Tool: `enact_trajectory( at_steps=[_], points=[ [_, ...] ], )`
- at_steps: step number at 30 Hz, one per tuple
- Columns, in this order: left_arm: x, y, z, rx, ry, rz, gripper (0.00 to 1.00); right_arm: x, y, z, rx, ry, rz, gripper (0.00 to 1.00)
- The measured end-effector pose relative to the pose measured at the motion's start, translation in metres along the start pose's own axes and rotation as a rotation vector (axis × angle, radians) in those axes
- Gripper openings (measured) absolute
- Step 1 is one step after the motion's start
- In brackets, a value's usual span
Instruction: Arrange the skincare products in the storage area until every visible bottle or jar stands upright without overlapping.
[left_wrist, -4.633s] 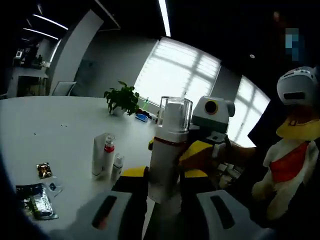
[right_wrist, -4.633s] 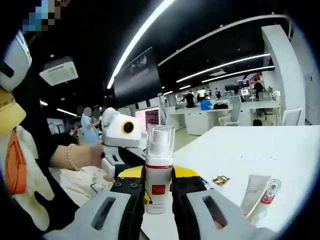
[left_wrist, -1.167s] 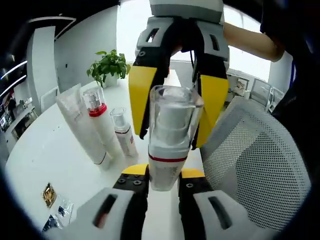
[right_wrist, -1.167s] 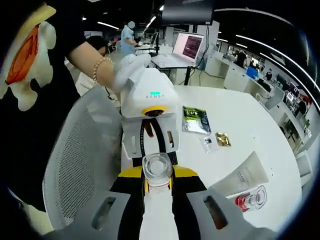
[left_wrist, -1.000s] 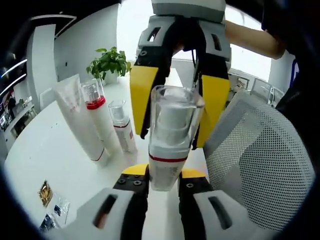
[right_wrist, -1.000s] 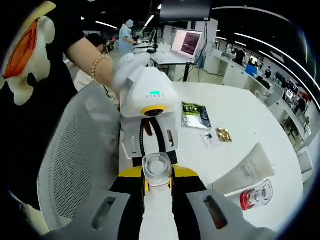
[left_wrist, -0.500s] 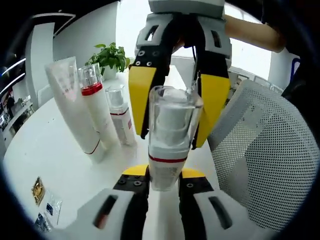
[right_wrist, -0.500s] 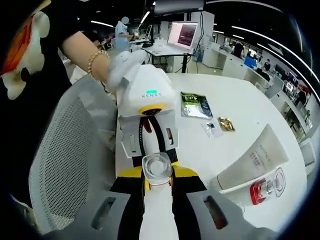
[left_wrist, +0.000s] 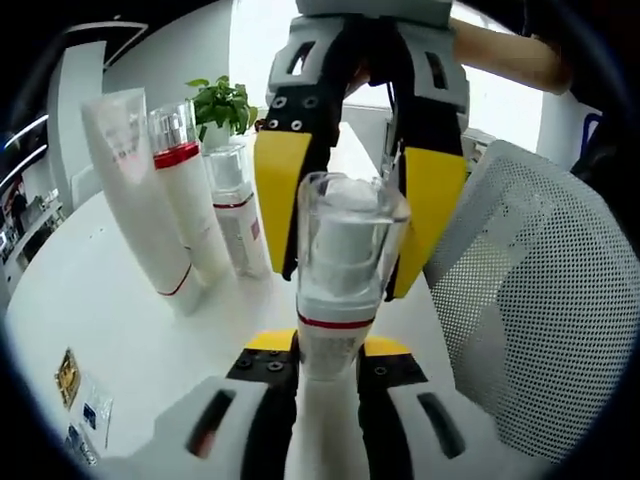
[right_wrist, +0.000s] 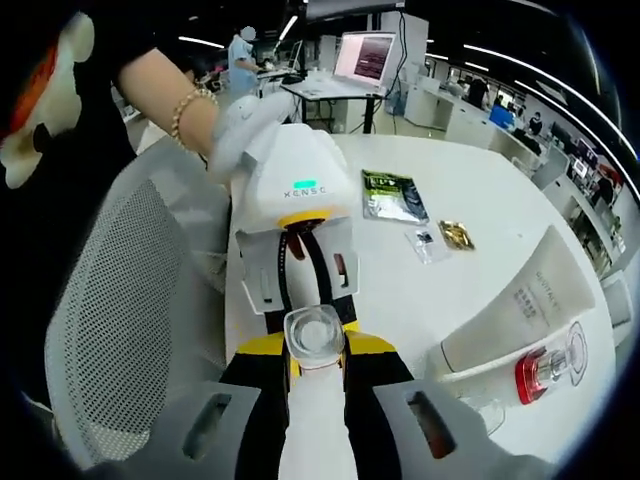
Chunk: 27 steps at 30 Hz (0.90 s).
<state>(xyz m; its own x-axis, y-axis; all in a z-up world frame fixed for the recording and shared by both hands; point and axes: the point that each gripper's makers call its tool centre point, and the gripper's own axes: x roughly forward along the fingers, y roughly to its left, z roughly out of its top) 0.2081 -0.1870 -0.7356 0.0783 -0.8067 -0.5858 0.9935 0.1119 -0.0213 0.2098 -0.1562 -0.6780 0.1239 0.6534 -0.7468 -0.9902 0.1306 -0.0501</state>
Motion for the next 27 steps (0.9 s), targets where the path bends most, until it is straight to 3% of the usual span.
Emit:
enact_trajectory(
  at_steps=[13, 27],
  points=[
    [0.004, 0.005, -0.001, -0.012, -0.022, -0.013, 0.19, 0.000, -0.005, -0.001, -0.008, -0.001, -0.018, 0.20],
    [0.011, 0.020, 0.006, 0.018, -0.034, -0.020, 0.19, -0.009, -0.023, -0.005, 0.007, -0.039, -0.118, 0.29]
  ],
)
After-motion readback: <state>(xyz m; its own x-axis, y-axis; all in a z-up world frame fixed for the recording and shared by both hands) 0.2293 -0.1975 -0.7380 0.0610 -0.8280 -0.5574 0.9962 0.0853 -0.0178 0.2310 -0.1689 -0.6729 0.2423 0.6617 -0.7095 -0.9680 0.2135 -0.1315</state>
